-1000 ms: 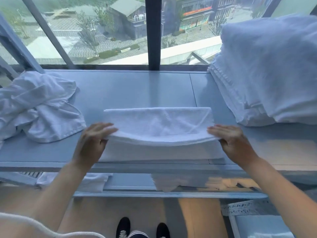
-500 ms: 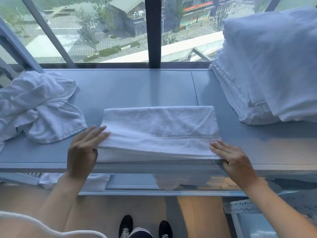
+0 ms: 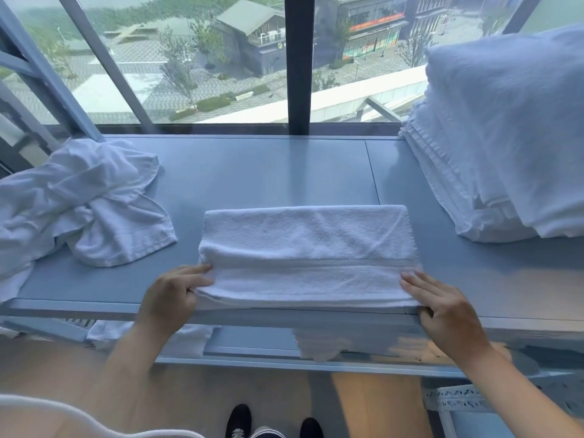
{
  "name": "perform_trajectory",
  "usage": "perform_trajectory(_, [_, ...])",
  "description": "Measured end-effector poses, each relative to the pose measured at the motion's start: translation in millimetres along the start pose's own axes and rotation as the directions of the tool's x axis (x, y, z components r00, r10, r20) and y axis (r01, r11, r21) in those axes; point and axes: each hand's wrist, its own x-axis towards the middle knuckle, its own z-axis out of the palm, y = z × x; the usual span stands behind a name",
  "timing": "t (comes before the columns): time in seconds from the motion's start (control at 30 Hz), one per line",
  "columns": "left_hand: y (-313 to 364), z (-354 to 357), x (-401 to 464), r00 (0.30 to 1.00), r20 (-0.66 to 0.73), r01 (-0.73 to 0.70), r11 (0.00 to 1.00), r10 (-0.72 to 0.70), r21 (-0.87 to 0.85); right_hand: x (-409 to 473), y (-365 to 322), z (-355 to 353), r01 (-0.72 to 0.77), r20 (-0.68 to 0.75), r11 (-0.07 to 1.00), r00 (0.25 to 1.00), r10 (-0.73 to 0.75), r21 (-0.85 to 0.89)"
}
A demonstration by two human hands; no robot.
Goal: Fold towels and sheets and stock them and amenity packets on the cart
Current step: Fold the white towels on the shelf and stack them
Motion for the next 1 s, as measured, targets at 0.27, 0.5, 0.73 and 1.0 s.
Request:
perform_trajectory(0.27, [78.4, 28.1, 42.8, 0.963, 0.19, -0.204, 0.978, 0.191, 0.051, 64.0, -102.9, 14.0, 0.217, 0.152, 0.974, 0.963, -0.224, 0.064])
perform_trajectory(0.5, [33.1, 53.7, 50.2, 0.939, 0.33, -0.003, 0.955, -0.1, 0.297, 118.5, -85.6, 63.0, 0.109, 0.436, 0.99, 0.898, -0.058, -0.092])
perform_trajectory(0.73, [58.2, 48.4, 66.9, 0.955, 0.239, 0.091, 0.937, -0.178, 0.337, 113.4, -52.7, 58.3, -0.063, 0.375, 0.984, 0.919, 0.122, -0.165])
perform_trajectory(1.0, [56.1, 63.6, 83.9, 0.942, 0.203, 0.205, 0.938, -0.266, 0.278, 90.1, -54.0, 48.5, -0.089, 0.347, 0.989, 0.929, 0.125, -0.116])
